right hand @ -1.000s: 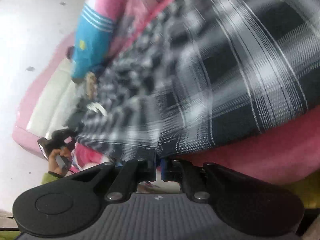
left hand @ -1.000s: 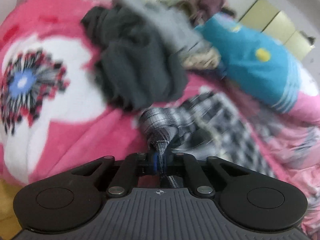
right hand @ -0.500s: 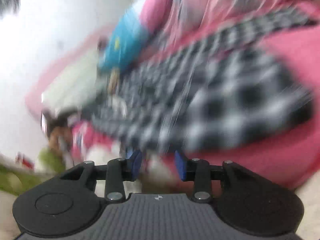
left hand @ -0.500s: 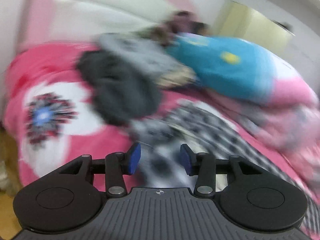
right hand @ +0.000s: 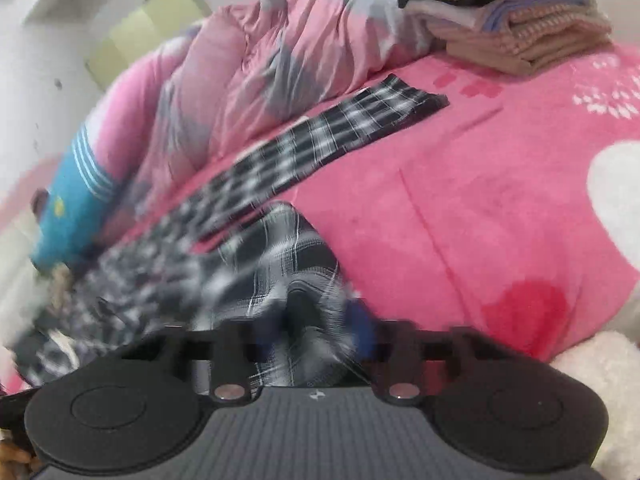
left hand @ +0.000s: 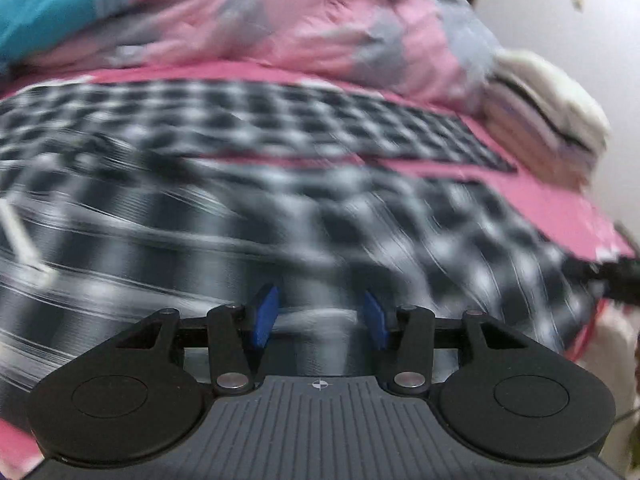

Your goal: Fold clothes

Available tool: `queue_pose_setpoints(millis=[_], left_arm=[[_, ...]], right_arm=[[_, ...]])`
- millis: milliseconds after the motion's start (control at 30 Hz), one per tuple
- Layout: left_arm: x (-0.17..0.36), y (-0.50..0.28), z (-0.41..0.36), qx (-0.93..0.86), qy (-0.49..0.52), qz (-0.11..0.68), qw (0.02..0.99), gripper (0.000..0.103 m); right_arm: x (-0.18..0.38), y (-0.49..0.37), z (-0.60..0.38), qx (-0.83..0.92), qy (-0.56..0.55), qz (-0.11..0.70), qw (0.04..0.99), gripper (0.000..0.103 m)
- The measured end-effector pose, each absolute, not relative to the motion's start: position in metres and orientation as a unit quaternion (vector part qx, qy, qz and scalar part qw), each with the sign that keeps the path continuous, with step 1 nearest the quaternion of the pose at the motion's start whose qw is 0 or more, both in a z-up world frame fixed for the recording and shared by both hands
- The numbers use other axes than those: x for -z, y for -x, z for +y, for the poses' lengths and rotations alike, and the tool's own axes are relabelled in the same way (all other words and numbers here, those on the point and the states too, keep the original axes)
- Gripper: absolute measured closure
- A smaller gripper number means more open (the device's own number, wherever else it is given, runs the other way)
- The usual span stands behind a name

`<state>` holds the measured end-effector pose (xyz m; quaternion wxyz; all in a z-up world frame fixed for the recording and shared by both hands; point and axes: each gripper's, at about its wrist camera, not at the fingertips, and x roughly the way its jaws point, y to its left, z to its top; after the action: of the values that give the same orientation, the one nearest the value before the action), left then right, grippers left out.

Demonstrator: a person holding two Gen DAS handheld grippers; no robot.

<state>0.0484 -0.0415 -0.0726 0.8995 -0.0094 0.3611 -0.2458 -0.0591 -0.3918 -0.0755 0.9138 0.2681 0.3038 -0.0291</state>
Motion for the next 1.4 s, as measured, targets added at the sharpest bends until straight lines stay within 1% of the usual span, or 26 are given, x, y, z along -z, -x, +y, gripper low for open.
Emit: queue_pose_setpoints(millis=[33,100,167,300,367,433,467,500,567,633,767,900,967,1033,1067,1100,1133,1200,1400], left_arm=[[0.075,-0.045,-0.046,0.246,-0.003,0.355,0.902,0.054],[0.076,-0.042,-0.045,0.245,-0.010,0.347,0.905,0.053],[0.077,-0.044,-0.036,0.248,0.010,0.348,0.904,0.053],[0.076,-0.053,-0.023,0.249,0.085,0.358,0.896,0.053],[0.076,-0.054,-0.017,0.249,0.118,0.363,0.890,0.053],[0.077,-0.055,-0.012,0.249,0.137,0.365,0.886,0.053],[0.078,-0.055,-0.011,0.249,0.143,0.366,0.885,0.053],[0.079,-0.055,-0.010,0.249,0.146,0.365,0.885,0.053],[0.080,-0.055,-0.010,0.250,0.149,0.363,0.885,0.053],[0.080,-0.055,-0.011,0.251,0.148,0.362,0.886,0.053],[0.082,-0.056,-0.011,0.252,0.150,0.357,0.887,0.053],[0.083,-0.055,-0.010,0.252,0.151,0.355,0.887,0.053],[0.082,-0.055,-0.011,0.253,0.148,0.355,0.888,0.053],[0.083,-0.055,-0.011,0.253,0.146,0.354,0.889,0.053],[0.083,-0.054,-0.012,0.253,0.145,0.353,0.889,0.053],[0.083,-0.054,-0.012,0.253,0.143,0.352,0.890,0.053],[0.083,-0.053,-0.012,0.254,0.141,0.350,0.891,0.053],[0.085,-0.051,-0.012,0.256,0.137,0.345,0.893,0.053],[0.086,-0.049,-0.013,0.262,0.119,0.337,0.896,0.053]], right_arm=[[0.072,0.057,-0.389,0.031,-0.258,0.302,0.917,0.094],[0.057,0.049,-0.377,0.031,-0.233,0.277,0.932,0.095],[0.037,0.037,-0.357,0.022,-0.201,0.242,0.949,0.095],[0.009,0.008,-0.262,-0.090,-0.056,0.188,0.977,0.095],[0.015,0.006,-0.213,-0.143,0.037,0.180,0.973,0.091],[0.024,0.014,-0.183,-0.187,0.091,0.171,0.963,0.078],[0.026,0.020,-0.178,-0.198,0.097,0.165,0.961,0.061],[0.026,0.027,-0.178,-0.205,0.090,0.159,0.962,0.057],[0.024,0.035,-0.196,-0.218,0.047,0.159,0.962,0.056],[0.023,0.039,-0.228,-0.219,-0.031,0.172,0.960,0.055],[0.035,0.025,-0.293,-0.161,-0.197,0.222,0.941,0.055],[0.050,-0.002,-0.314,-0.128,-0.244,0.257,0.926,0.055],[0.060,-0.020,-0.316,-0.124,-0.258,0.278,0.917,0.055],[0.070,-0.037,-0.315,-0.124,-0.266,0.308,0.905,0.059],[0.074,-0.041,-0.313,-0.135,-0.269,0.317,0.900,0.069],[0.077,-0.046,-0.311,-0.146,-0.271,0.326,0.894,0.086],[0.076,-0.045,-0.310,-0.151,-0.269,0.321,0.896,0.089],[0.070,-0.044,-0.307,-0.161,-0.265,0.303,0.901,0.092],[0.037,-0.041,-0.331,-0.140,-0.270,0.220,0.927,0.093]])
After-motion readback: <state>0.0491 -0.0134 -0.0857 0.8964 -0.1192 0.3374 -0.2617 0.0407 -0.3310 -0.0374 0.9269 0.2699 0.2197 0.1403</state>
